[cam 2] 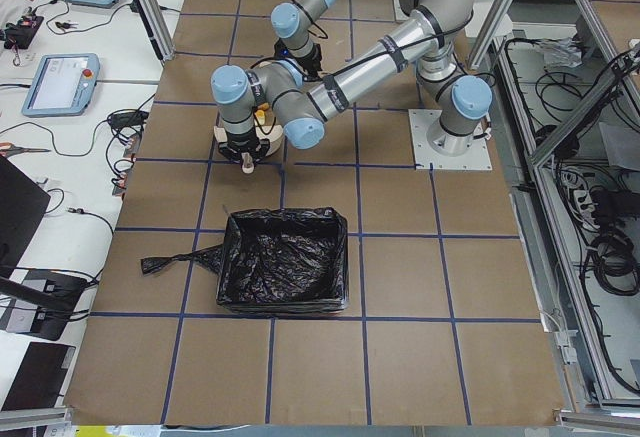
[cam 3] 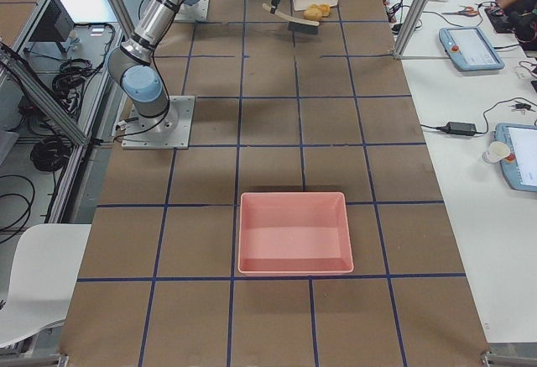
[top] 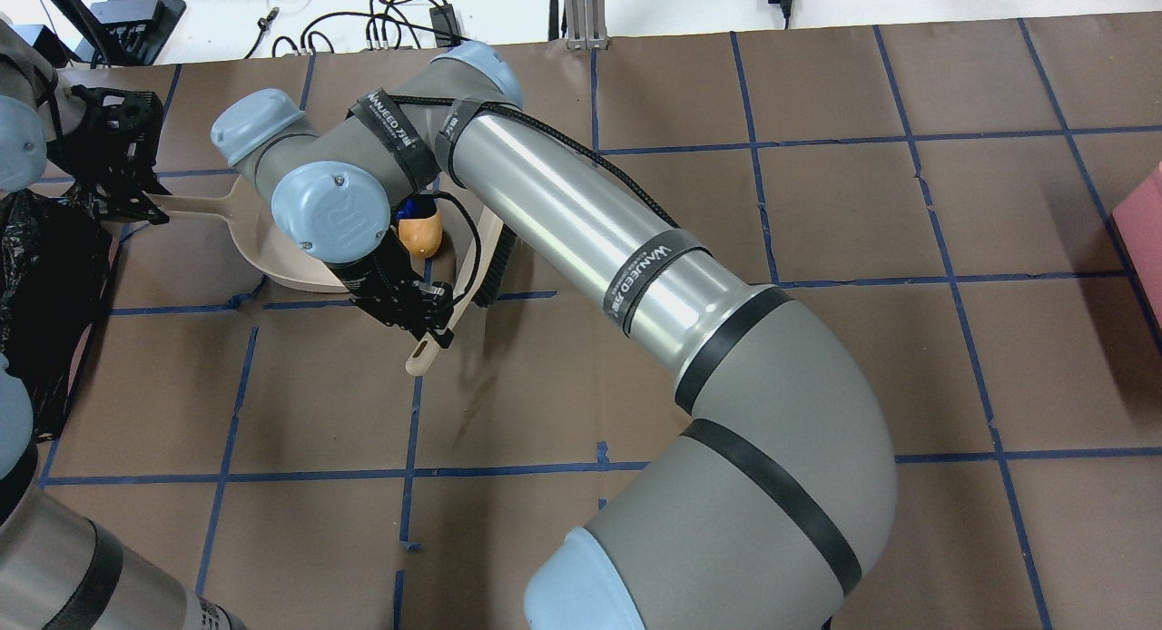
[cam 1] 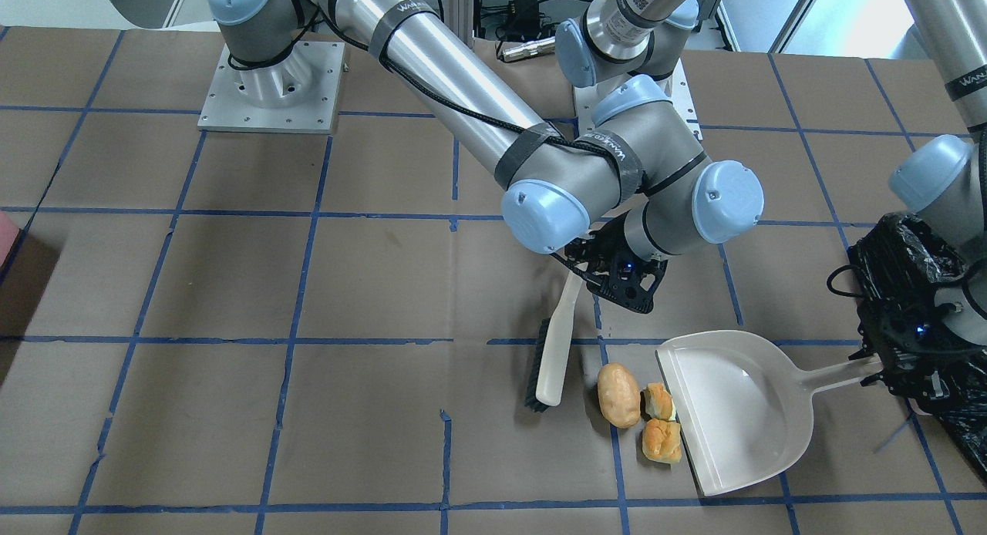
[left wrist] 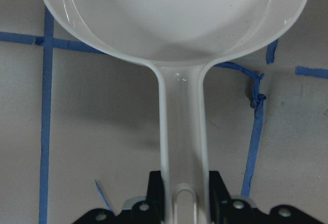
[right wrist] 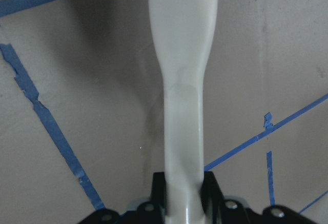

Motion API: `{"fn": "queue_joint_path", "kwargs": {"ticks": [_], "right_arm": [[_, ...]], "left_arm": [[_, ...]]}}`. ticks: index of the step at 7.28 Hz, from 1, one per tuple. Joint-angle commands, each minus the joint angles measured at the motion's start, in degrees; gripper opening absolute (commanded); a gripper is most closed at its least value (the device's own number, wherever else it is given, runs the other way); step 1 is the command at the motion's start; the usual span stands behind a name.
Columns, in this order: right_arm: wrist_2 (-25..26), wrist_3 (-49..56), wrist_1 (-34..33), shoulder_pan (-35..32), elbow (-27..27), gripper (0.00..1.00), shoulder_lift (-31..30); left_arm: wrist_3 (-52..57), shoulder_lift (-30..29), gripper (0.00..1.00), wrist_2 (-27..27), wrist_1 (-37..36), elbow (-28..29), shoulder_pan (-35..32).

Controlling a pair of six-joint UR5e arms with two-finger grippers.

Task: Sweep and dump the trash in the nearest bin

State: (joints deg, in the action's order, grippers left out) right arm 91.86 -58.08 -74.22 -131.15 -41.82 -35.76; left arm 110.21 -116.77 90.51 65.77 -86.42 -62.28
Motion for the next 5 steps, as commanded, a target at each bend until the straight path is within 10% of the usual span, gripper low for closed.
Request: {"fn": "queue_joint_path", "kwargs": {"ticks": [1, 5], "right_arm": [[0.8, 1.9, -0.7, 1.0, 6.5, 0.00, 4.4], [0.3, 7.3, -1.0, 1.2, 8.5, 0.00, 4.6]], "left_arm": [[0.0, 0.1, 0.01, 0.0, 0.0, -0.1, 0.0], [-0.1, 0.1, 0.01, 0.0, 0.0, -0.2, -0.1]]}}
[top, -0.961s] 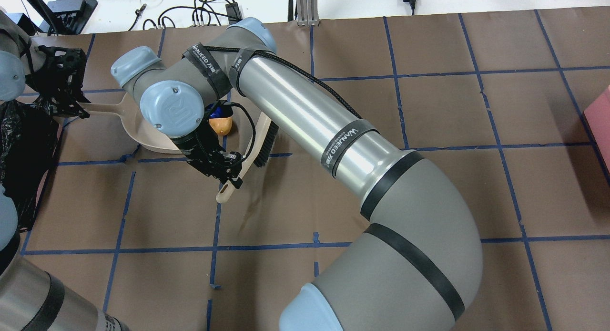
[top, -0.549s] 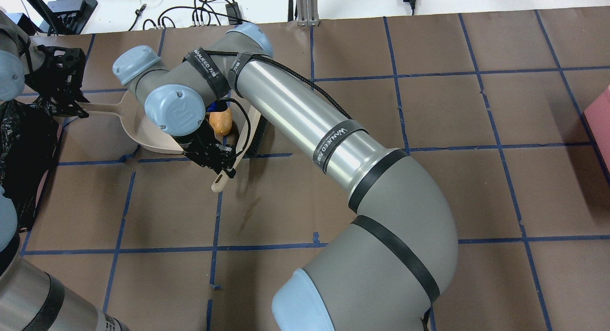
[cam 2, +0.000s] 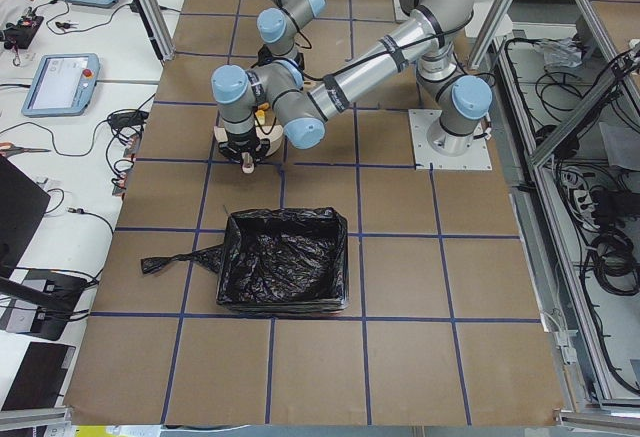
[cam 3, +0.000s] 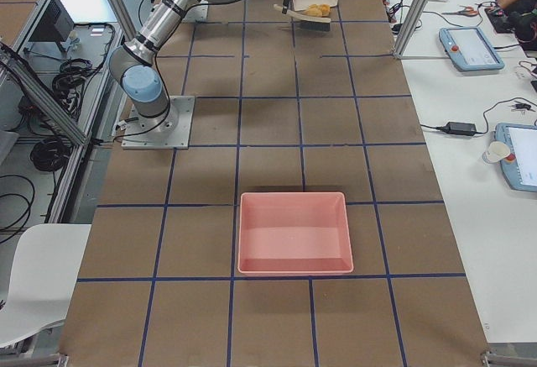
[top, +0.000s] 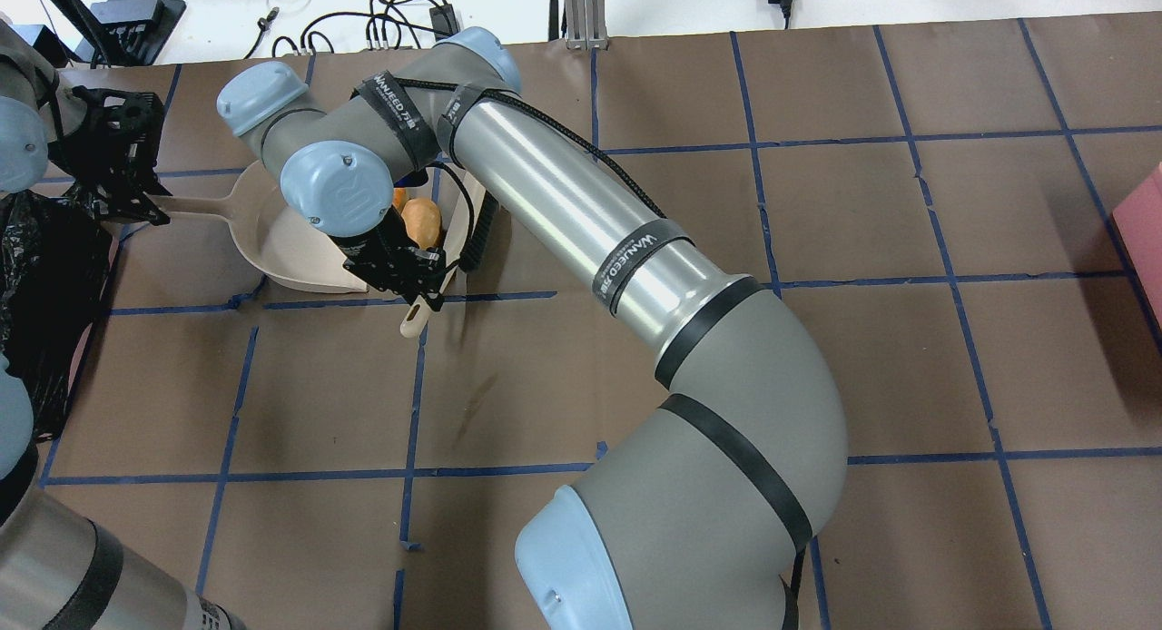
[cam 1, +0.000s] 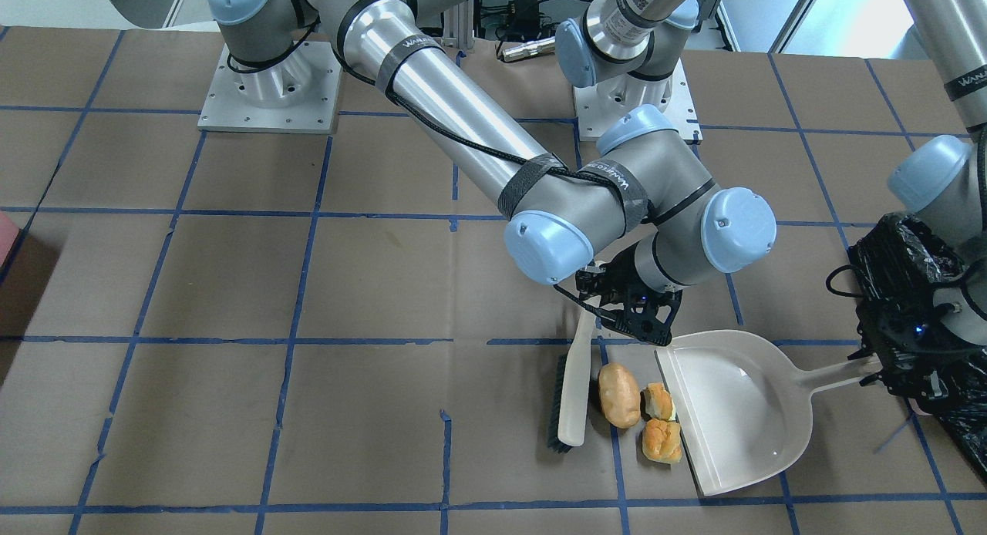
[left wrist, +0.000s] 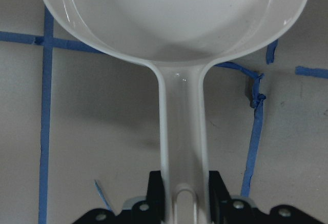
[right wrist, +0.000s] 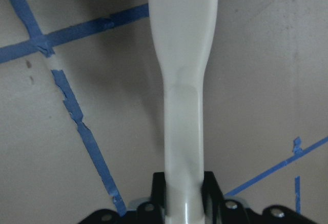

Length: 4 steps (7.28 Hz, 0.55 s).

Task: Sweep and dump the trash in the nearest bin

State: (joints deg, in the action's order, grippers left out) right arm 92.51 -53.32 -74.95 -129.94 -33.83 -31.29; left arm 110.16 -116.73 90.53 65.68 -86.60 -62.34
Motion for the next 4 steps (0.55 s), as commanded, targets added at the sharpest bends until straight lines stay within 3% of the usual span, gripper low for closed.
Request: {"fn": "queue_joint_path", "kwargs": {"ticks": [1, 4], "right_arm": [[-0.6, 3.6, -1.8, 0.0, 0.5, 0.00, 0.4], [-4.9, 9.7, -5.0, 0.0, 1.0, 0.00, 1.6]], "left_arm": [[0.0, 0.1, 0.01, 0.0, 0.1, -0.1, -0.1], [0.0, 0.2, 0.01, 0.1, 0.1, -0.1, -0.1]]}}
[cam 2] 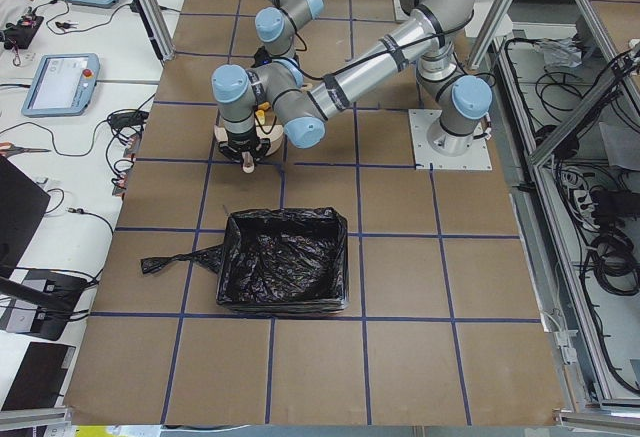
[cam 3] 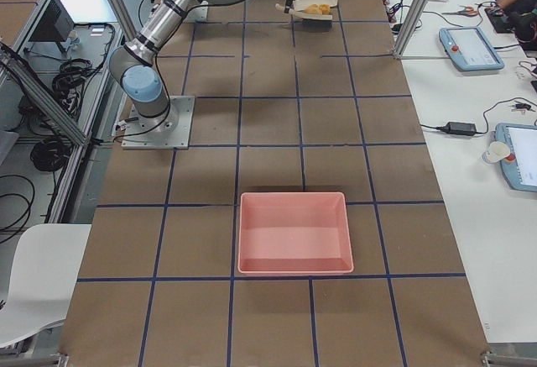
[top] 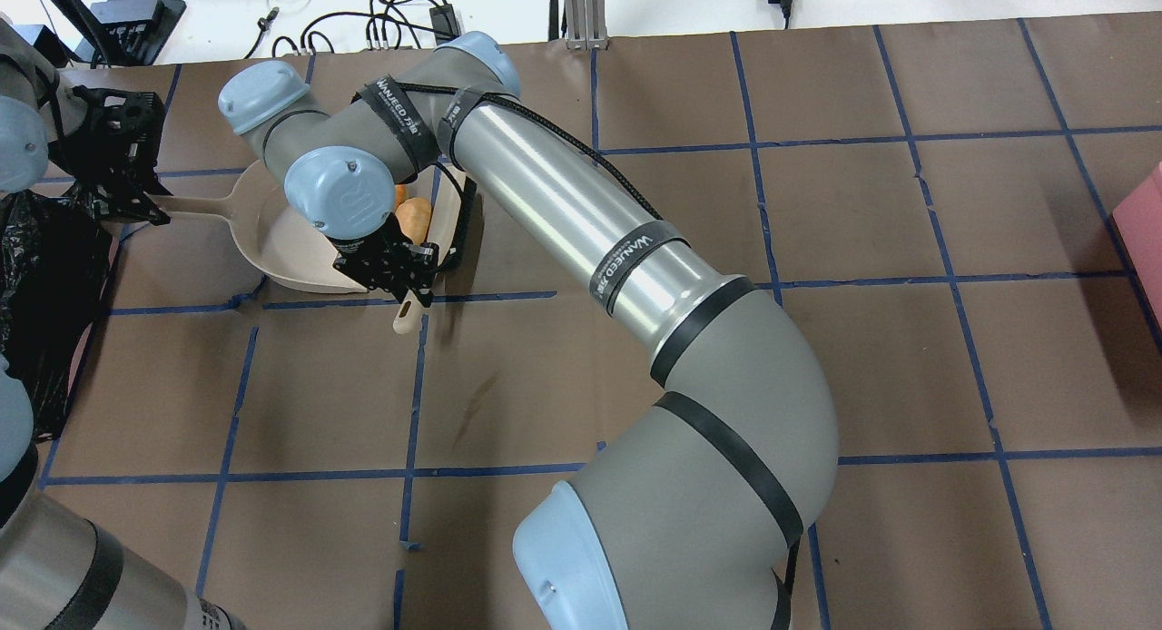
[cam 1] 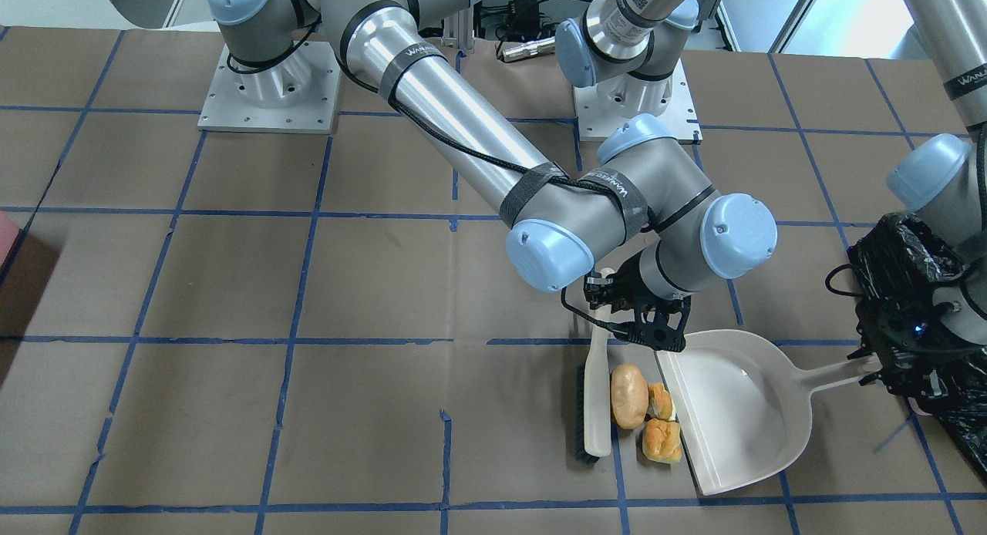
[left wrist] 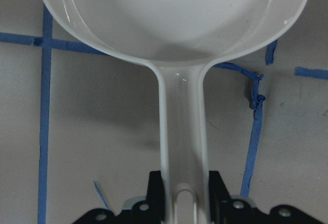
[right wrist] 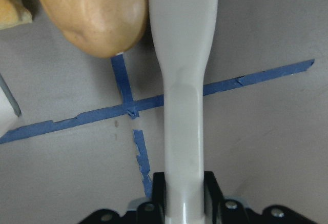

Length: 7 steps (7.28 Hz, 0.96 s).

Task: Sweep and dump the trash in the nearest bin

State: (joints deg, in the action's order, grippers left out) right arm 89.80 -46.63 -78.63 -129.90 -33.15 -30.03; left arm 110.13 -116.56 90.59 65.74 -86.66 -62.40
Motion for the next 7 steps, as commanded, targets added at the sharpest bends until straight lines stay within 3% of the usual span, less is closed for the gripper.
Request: {"fn": "queue_joint_path", "kwargs": {"ticks": [1, 3, 7], "right_arm": [[-5.9, 7.8, -1.4, 0.1, 1.1, 0.01, 0.3], [-8.1, 15.2, -7.3, 0.1, 1.9, 0.02, 0.3], [-10.2, 26.8, -9.2, 0.1, 1.9, 0.02, 0.8]], "left_arm": [[0.0, 0.1, 0.01, -0.1, 0.0, 0.0, 0.0], [0.0, 0.3, 0.01, 0.0, 0.0, 0.0, -0.1], [-0.8, 0.9, 0.01, 0.0, 0.0, 0.0, -0.4]]}}
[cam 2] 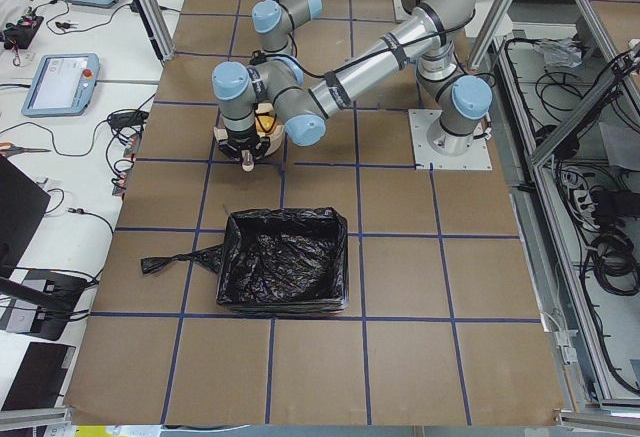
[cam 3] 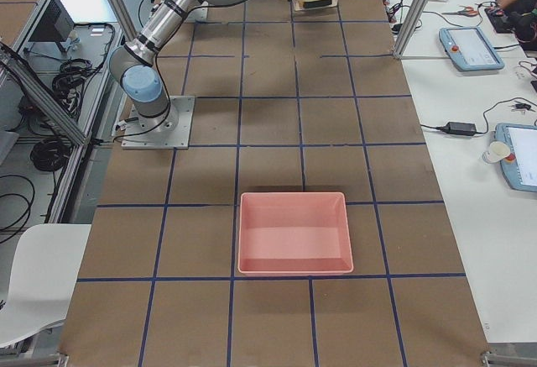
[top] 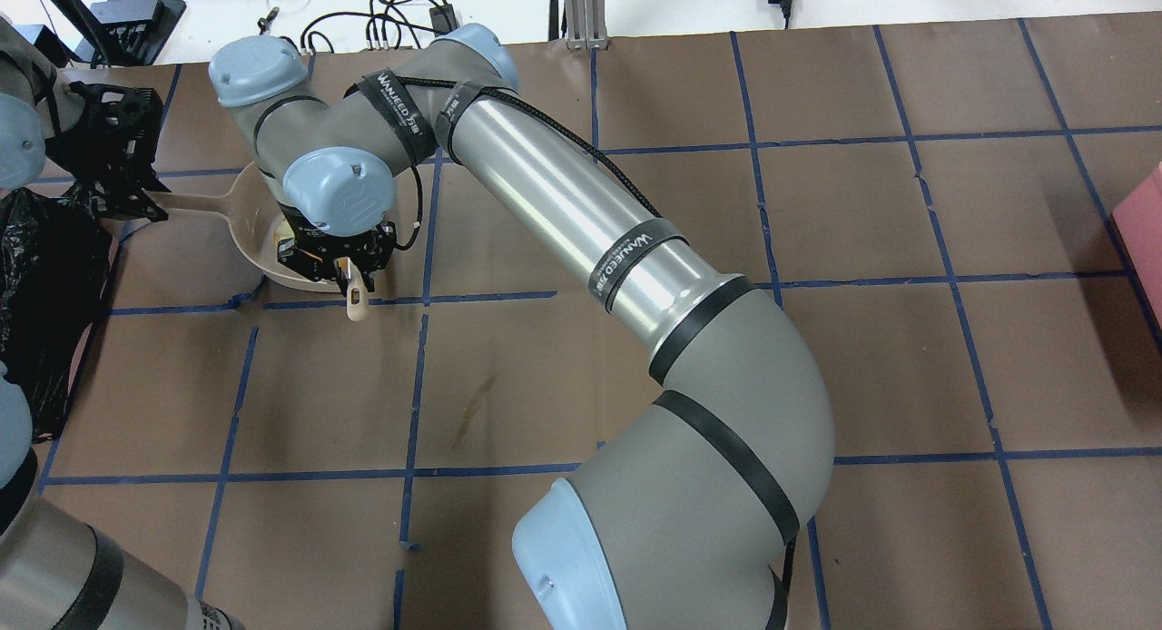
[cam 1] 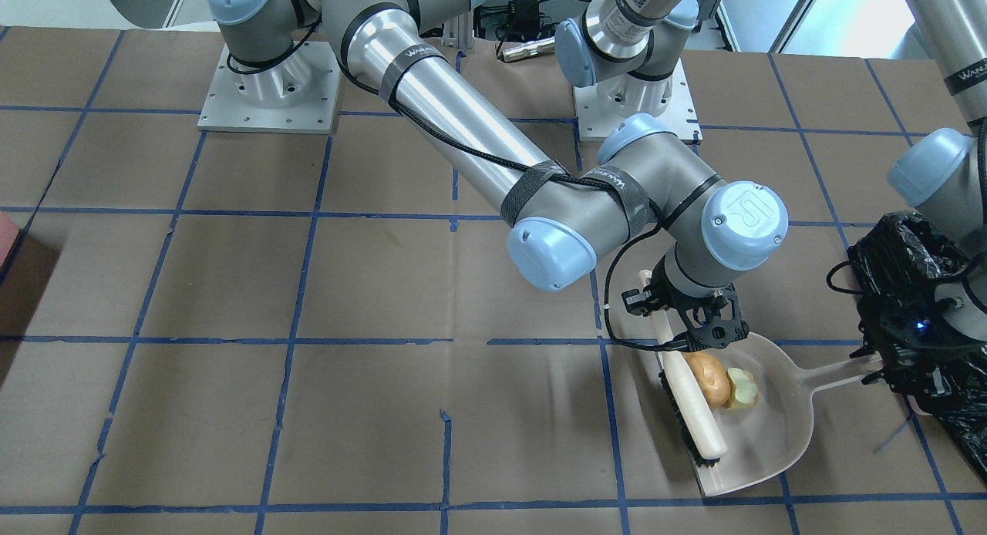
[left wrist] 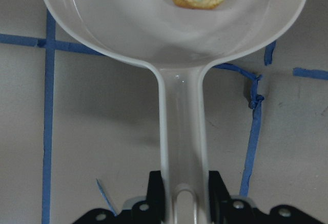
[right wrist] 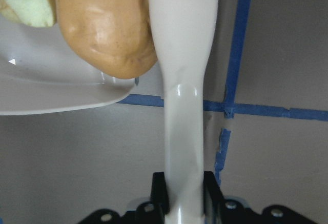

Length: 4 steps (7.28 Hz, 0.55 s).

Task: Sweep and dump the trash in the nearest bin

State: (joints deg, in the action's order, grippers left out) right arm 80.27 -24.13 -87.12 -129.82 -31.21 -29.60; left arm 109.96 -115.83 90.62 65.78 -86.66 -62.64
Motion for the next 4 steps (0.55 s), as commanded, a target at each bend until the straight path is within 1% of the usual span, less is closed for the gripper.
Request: {"fn": "queue_joint_path", "kwargs": {"ticks": [1, 2, 3, 4], "right_arm": [[-0.8, 6.1, -0.7, 0.0, 0.0, 0.02, 0.7], [-2.3, 7.2, -0.8, -0.1, -0.1, 0.02, 0.5], [-2.4, 10.4, -1.2, -0.2, -0.1, 0.02, -0.3], [-2.3, 12.6, -1.4, -0.3, -0.3, 0.02, -0.7]], "left_arm": [[-0.6, 0.3, 0.01, -0.3, 0.0, -0.1, -0.4], [-0.5, 0.3, 0.01, -0.9, 0.0, -0.9, -0.4], [-0.6, 0.3, 0.01, -2.4, 0.0, -1.3, -0.3], [-0.5, 0.2, 0.01, -2.9, 0.0, -1.4, -0.3]]}}
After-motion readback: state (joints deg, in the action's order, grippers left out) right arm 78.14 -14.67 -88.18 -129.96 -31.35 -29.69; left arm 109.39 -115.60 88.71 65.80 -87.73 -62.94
